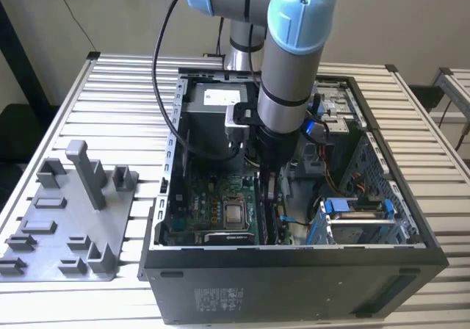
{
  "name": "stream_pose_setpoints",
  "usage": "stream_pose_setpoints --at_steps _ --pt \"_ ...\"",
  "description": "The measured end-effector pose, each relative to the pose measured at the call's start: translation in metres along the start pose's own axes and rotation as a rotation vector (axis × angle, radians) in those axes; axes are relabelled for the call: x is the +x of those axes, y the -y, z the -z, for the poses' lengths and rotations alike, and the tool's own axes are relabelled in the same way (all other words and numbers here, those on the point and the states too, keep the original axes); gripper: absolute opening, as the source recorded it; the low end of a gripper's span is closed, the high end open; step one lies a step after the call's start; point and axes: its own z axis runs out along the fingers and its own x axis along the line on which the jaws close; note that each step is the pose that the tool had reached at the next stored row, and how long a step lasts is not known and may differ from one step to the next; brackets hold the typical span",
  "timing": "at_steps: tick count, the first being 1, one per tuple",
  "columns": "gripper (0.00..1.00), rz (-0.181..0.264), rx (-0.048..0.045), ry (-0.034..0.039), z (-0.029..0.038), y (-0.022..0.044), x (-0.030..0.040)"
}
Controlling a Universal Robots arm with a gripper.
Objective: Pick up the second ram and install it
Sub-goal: 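Press down the second ram until it locks into place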
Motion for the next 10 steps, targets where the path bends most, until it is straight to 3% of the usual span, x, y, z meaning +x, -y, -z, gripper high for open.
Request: stream_pose_setpoints --at_steps 4,5,10 --pt "0.11 0.014 -0.0005 0.0035 -0.0007 0.0 -0.0003" --pt "0.11 0.014 -0.0002 0.0061 0.0014 0.0001 -0.0007" --pt "0.11 0.014 -0.0005 0.0033 0.0189 0.0 -0.0008"
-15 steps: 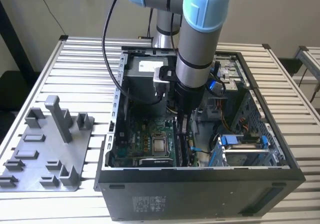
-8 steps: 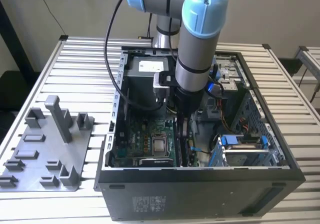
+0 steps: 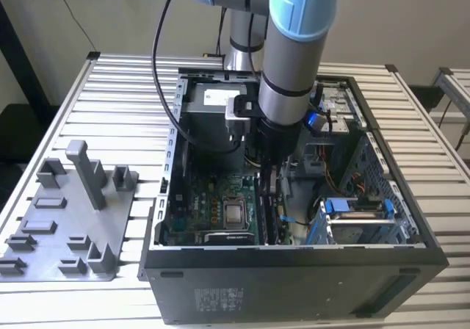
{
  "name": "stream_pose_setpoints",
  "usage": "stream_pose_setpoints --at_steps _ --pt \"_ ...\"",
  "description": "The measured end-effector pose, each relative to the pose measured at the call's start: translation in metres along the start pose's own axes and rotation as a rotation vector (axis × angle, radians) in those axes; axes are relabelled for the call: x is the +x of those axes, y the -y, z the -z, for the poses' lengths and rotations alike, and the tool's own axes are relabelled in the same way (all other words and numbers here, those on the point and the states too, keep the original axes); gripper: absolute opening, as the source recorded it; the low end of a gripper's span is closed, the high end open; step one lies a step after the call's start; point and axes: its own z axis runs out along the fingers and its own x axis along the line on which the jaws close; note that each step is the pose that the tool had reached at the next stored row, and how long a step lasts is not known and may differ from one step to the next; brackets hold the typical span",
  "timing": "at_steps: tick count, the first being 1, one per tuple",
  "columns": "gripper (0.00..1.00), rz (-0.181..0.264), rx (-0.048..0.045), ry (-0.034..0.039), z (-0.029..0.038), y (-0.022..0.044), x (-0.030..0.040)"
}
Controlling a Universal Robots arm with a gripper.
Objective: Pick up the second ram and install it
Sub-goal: 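Press down the second ram until it locks into place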
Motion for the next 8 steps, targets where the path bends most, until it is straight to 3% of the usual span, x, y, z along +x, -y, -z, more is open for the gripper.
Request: stream_pose_setpoints --at_steps 8 --pt "0.11 0.0 0.0 0.0001 0.0187 0.0 -0.0007"
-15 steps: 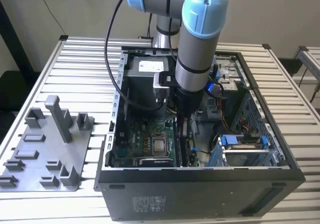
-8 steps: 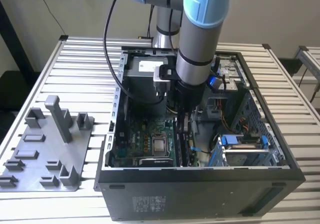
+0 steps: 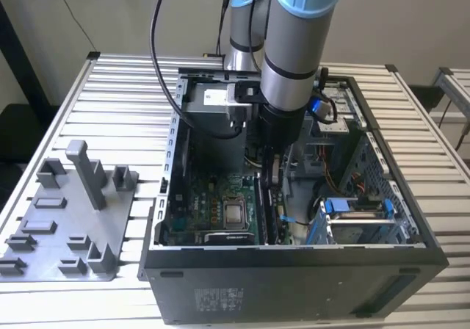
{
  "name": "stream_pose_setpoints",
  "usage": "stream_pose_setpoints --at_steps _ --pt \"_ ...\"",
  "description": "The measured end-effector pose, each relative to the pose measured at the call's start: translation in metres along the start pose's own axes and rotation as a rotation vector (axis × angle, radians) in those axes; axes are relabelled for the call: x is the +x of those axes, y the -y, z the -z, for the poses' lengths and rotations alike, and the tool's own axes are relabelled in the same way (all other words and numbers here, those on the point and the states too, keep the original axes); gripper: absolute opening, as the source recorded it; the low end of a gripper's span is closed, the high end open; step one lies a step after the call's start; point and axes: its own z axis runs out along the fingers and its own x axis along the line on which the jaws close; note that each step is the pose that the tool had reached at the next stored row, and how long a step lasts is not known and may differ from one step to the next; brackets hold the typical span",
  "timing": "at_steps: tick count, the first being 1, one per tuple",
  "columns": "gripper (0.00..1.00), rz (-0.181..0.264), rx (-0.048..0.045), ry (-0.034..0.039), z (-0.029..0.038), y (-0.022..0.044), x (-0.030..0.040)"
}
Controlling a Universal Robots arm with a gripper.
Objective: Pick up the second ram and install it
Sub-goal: 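Press down the second ram until it locks into place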
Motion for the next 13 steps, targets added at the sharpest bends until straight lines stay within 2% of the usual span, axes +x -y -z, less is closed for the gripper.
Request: stream_pose_setpoints --at_steps 2,13 --pt "0.11 0.0 0.0 -0.0002 0.0021 0.0 0.0" --pt "0.11 0.0 0.0007 -0.0061 0.0023 0.0 -0.0001"
